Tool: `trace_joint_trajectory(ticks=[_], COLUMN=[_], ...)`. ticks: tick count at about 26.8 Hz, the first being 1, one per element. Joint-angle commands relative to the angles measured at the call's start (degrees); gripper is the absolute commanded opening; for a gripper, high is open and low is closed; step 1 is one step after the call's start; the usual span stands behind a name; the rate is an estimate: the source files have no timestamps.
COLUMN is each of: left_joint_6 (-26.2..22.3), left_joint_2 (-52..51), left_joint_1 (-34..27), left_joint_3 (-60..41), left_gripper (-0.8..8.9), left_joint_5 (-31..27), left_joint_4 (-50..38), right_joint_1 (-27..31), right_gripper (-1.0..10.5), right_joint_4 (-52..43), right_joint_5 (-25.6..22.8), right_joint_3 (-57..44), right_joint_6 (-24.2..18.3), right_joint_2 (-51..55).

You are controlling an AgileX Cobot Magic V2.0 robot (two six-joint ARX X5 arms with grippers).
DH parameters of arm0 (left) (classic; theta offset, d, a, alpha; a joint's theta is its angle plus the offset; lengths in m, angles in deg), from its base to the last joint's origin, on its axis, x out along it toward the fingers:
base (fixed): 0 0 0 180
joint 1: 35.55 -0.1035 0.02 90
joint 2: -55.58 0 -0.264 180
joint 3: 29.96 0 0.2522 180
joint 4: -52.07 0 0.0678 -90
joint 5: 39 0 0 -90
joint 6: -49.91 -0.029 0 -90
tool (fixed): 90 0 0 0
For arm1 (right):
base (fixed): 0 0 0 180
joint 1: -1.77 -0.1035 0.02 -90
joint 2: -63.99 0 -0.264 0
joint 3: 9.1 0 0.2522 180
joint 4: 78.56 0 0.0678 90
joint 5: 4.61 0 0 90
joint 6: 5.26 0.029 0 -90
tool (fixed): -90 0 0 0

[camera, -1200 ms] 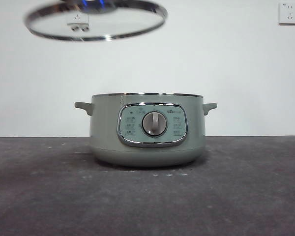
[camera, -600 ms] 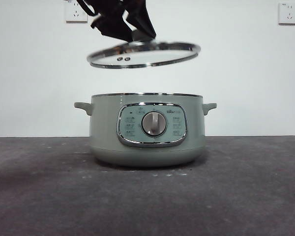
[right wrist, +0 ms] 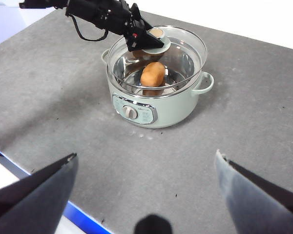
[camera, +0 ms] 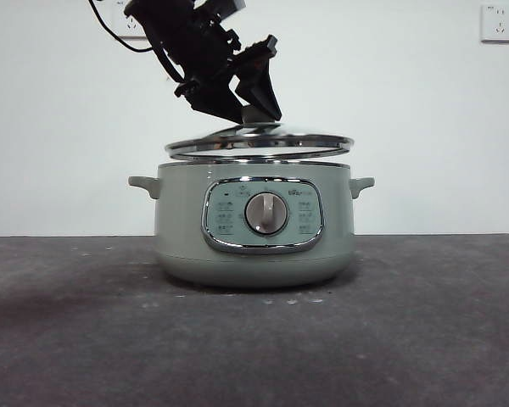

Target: Pick up the potato,open the lid,put the potato in the pot,close the lid

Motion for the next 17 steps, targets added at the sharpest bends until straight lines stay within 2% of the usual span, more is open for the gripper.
trace_joint_trajectory(ticks=[1, 10, 17], left_joint_6=[0.4, 0.4, 0.1], left_joint_2=[0.7, 1.1, 1.2], left_joint_1=[0.3, 0.3, 0.2], left_joint_3=[1.0, 0.9, 0.9], left_gripper=[-0.08, -0.08, -0.08], left_joint_5=[0.5, 0.4, 0.2], left_joint_4=[-2.4, -2.1, 1.7], right_joint_1=[0.0, 0.0, 0.0], right_gripper=[4.7, 4.7, 4.7], right_joint_4=[1.4, 1.4, 1.4], right_joint_5=[-0.2, -0.5, -1.2], right_joint_3=[-0.6, -1.7, -1.9], right_joint_6=[0.6, 0.6, 0.5], right_joint_2=[0.1, 0.1, 0.1])
